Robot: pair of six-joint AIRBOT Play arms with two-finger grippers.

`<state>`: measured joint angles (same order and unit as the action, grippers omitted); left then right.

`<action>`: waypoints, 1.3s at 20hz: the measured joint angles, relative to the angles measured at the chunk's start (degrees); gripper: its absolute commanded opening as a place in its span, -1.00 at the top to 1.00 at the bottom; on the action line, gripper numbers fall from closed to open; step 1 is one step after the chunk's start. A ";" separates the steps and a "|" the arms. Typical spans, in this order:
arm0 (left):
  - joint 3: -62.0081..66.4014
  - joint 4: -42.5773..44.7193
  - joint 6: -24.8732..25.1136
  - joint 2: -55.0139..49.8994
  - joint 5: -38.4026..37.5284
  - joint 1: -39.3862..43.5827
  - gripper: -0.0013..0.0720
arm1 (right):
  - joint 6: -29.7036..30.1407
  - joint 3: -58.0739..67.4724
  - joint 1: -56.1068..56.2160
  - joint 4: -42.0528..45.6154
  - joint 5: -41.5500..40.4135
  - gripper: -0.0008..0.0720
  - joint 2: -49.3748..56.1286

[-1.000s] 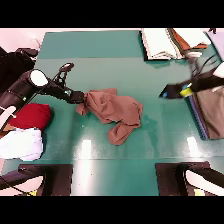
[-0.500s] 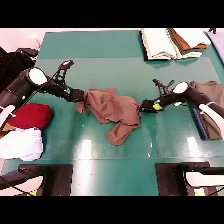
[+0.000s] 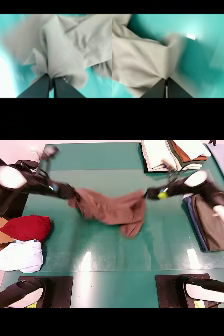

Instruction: Fold the shirts.

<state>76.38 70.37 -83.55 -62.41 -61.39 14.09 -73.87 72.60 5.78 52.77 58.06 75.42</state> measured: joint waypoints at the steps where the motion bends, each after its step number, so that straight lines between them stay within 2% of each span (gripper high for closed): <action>1: 2.89 0.79 -0.17 2.34 -0.33 0.00 0.89 | 0.42 2.78 -1.22 0.00 1.09 0.93 -2.93; 8: 22.58 3.04 -0.57 16.90 -0.81 0.00 0.89 | 1.33 22.86 -10.27 -0.26 10.38 0.93 -21.62; 14: 29.20 3.28 -0.57 18.80 -1.86 0.02 0.89 | 0.81 31.39 -17.92 -0.61 14.51 0.93 -27.06; 16: 29.70 3.58 -0.57 16.00 -4.98 0.02 0.89 | 0.15 32.20 -18.32 -0.31 16.17 0.93 -25.16; 20: 30.05 3.96 -0.55 5.25 -15.93 0.00 0.89 | -1.40 29.24 -13.79 1.46 19.30 0.93 -16.79; 22: 29.83 3.87 -0.42 -1.88 -20.39 0.00 0.89 | -3.15 25.49 -9.86 5.68 19.61 0.93 -11.39; 25: 27.17 4.04 0.28 -12.52 -21.92 0.02 0.89 | -5.38 19.69 -4.46 12.92 18.62 0.93 -2.34; 26: 25.90 4.70 0.42 -15.80 -21.44 0.02 0.68 | -5.79 18.51 -3.23 14.29 17.94 0.92 0.59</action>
<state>102.28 75.07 -83.13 -78.22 -82.83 14.11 -79.66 91.11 2.55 67.07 76.01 76.01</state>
